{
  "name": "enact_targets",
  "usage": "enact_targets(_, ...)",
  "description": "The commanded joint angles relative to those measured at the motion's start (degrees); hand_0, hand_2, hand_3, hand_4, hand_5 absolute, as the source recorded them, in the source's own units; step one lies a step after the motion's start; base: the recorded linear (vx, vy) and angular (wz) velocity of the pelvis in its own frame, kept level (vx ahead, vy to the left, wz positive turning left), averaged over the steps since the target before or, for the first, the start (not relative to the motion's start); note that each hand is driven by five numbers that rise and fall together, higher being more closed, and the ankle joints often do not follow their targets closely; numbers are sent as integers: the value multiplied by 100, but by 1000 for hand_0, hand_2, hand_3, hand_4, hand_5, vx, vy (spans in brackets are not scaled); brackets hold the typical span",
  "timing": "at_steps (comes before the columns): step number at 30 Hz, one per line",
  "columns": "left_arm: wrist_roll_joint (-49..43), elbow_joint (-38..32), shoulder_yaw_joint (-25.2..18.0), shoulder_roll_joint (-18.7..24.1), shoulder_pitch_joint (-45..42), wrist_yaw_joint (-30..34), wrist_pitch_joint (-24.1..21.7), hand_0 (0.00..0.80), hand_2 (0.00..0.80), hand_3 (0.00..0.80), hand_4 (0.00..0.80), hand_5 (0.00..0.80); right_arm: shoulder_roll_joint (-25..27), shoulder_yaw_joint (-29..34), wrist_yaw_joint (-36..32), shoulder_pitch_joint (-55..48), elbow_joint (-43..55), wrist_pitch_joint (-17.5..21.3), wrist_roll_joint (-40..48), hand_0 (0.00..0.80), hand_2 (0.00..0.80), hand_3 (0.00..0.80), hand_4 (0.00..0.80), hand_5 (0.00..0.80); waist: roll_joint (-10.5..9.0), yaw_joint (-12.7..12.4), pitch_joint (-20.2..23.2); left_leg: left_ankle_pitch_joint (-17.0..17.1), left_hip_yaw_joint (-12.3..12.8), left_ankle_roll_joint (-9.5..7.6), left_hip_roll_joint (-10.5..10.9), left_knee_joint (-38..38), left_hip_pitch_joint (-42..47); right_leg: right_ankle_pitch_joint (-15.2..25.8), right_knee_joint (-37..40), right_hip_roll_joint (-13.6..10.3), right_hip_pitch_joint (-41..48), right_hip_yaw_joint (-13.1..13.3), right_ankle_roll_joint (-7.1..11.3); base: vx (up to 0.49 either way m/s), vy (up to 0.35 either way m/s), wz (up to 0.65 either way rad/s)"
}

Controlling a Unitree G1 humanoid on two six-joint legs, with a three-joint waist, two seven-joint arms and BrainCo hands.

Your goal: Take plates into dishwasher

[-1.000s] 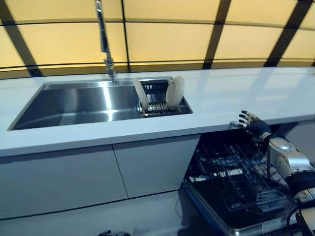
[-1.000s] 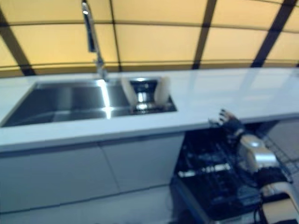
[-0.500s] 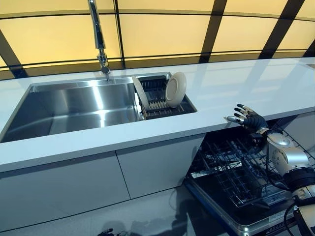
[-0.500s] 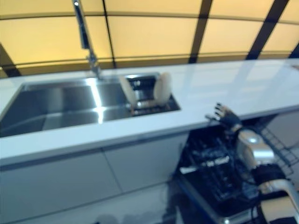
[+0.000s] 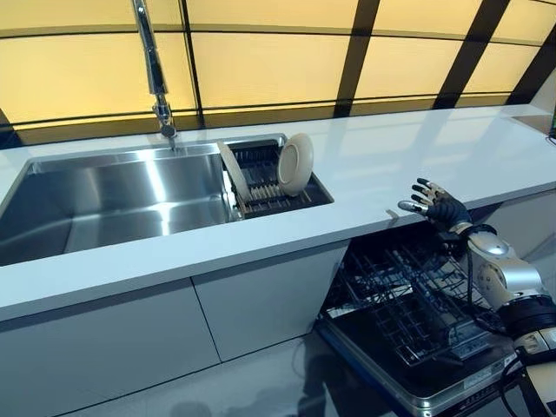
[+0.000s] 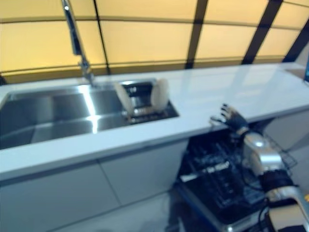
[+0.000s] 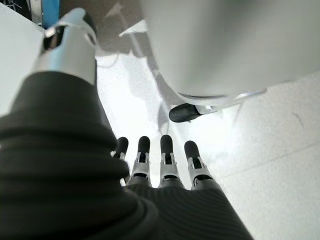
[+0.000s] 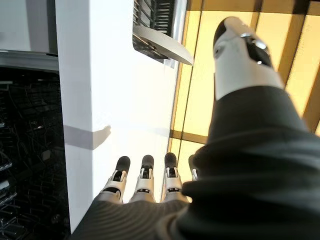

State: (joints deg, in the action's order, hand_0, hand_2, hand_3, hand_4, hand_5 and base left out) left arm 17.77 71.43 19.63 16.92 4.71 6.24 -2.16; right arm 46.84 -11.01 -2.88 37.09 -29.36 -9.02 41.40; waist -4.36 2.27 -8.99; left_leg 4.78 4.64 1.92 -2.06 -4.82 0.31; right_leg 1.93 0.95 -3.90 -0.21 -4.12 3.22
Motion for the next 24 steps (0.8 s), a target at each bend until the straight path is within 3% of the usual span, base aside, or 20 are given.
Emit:
enact_targets(1,199,28,88,218,294,46,-103,0,0,0,0,0,67,-25,-11,784,-164,264,178,0,0,0,0,0,-177,-169,67,-326,-101,-209,258,-18,101,805,136,-152,-531,115,391,36,-81,7)
enact_targets(11,202,84,133,167,150,96,-89,0,0,0,0,0,36,-294,33,1374,-754,239,182,0,0,0,0,0,-160,-405,184,-313,-177,-84,207,-18,130,617,340,-164,-115,-118,284,54,-54,8)
enact_targets(24,309,130,200,122,14,108,-121,0,0,0,0,0,5,-920,83,2488,-1199,-210,217,0,0,0,0,0,-140,-630,201,-225,-338,64,117,-18,72,497,405,-139,41,-359,197,28,-18,10)
